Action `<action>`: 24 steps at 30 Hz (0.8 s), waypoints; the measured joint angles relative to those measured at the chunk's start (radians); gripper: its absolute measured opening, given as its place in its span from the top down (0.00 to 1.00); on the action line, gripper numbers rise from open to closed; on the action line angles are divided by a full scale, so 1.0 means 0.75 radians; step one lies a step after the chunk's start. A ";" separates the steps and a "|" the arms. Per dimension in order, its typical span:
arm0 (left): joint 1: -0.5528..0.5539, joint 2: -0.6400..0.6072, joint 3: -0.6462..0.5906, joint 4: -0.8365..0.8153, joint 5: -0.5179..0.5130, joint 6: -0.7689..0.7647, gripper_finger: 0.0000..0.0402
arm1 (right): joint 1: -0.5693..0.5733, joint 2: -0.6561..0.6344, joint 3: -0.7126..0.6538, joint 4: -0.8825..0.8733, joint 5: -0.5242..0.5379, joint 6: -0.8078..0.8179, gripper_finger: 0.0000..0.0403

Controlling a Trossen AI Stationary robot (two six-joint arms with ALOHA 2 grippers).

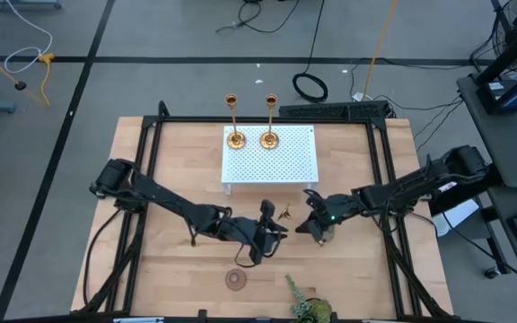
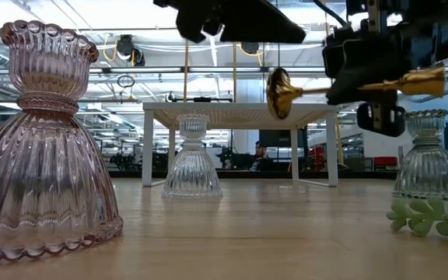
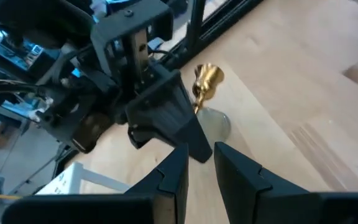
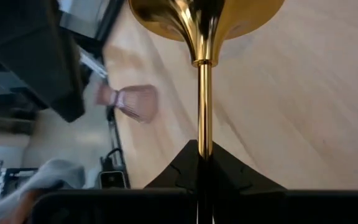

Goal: Pick & Place candle stick holders
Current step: Put the gold candle holder on the shelf

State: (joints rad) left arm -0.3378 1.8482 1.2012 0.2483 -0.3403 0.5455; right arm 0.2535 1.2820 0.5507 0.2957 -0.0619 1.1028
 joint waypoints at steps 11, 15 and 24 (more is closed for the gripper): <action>0.050 -0.002 0.005 0.004 0.037 -0.059 0.79 | 0.030 0.013 0.000 0.146 -0.058 0.007 0.98; 0.060 -0.002 0.016 0.025 0.037 -0.067 0.79 | 0.031 0.036 0.000 0.170 -0.062 0.020 0.98; 0.079 -0.002 0.052 0.013 0.107 -0.065 0.79 | 0.000 0.028 0.001 0.199 -0.095 0.018 0.98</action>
State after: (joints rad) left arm -0.2786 1.8465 1.2400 0.2582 -0.2600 0.4969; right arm 0.2533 1.3030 0.5510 0.4446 -0.1333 1.1161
